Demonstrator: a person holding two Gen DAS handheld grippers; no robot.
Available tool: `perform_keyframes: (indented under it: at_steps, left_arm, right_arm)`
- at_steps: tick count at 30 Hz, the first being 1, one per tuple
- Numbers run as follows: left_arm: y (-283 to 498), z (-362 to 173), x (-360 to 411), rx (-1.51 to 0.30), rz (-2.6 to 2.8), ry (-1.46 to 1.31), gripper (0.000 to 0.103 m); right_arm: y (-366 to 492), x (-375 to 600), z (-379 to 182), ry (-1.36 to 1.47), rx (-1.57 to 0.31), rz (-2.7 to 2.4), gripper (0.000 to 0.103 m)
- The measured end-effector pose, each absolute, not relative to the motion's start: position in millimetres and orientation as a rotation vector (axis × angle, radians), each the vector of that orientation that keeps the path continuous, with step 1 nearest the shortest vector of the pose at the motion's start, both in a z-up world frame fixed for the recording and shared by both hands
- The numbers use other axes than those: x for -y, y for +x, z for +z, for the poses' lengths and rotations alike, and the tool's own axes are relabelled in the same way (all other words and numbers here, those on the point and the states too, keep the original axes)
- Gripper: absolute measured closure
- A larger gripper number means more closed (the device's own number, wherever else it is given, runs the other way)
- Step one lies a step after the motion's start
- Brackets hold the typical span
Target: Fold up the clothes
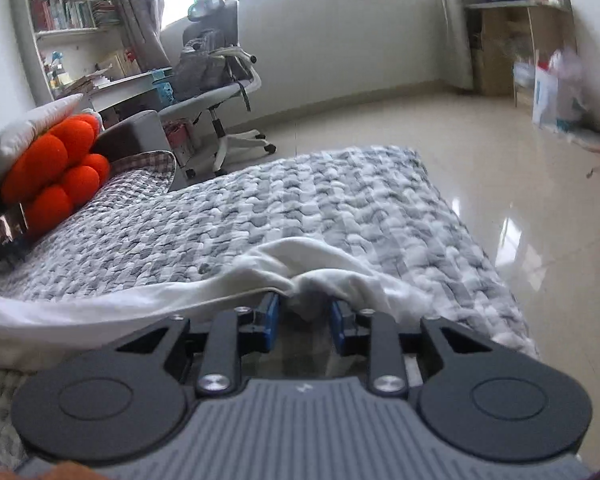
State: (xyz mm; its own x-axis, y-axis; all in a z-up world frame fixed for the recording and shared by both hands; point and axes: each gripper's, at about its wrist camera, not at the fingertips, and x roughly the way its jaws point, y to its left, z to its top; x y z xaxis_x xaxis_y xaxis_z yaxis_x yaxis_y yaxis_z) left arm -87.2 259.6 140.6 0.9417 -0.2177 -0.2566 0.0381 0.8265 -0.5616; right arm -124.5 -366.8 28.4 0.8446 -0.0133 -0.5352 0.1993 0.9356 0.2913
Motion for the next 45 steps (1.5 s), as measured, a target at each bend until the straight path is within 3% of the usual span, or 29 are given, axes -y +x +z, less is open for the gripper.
perform_keyframes:
  at_steps: [5, 13, 14, 17, 22, 23, 26, 37, 41, 45]
  left_arm:
    - [-93, 142, -263, -0.309, -0.134, -0.601, 0.081]
    - [-95, 140, -270, -0.311, -0.137, -0.602, 0.081]
    - [-96, 140, -272, -0.313, -0.133, -0.611, 0.081]
    - [-98, 141, -277, -0.304, -0.13, -0.628, 0.081]
    - [-95, 141, -277, -0.305, -0.128, -0.628, 0.081]
    - [-94, 141, -278, -0.308, -0.125, -0.63, 0.081]
    - [-91, 140, -279, -0.313, -0.116, -0.637, 0.081]
    - [-59, 139, -280, -0.373, -0.089, -0.601, 0.081]
    - [-24, 142, -270, -0.419, -0.05, -0.558, 0.081]
    - [2, 178, -278, -0.343, 0.022, -0.581, 0.082]
  right_arm:
    - [-147, 361, 39, 0.392, -0.502, -0.089, 0.072]
    - [-153, 297, 38, -0.008, -0.486, 0.027, 0.072]
    - [-152, 292, 35, -0.057, -0.502, 0.044, 0.071]
    - [-150, 279, 20, -0.169, -0.558, 0.053, 0.049]
    - [-137, 267, 13, -0.28, -0.522, -0.007, 0.048]
    - [-130, 266, 12, -0.309, -0.51, -0.029, 0.049]
    - [-116, 269, 9, -0.36, -0.531, -0.033, 0.1]
    - [-126, 303, 75, -0.277, -0.434, -0.123, 0.101]
    - [-80, 307, 70, -0.332, -0.481, -0.116, 0.101]
    - [-41, 304, 99, -0.387, -0.388, -0.175, 0.102]
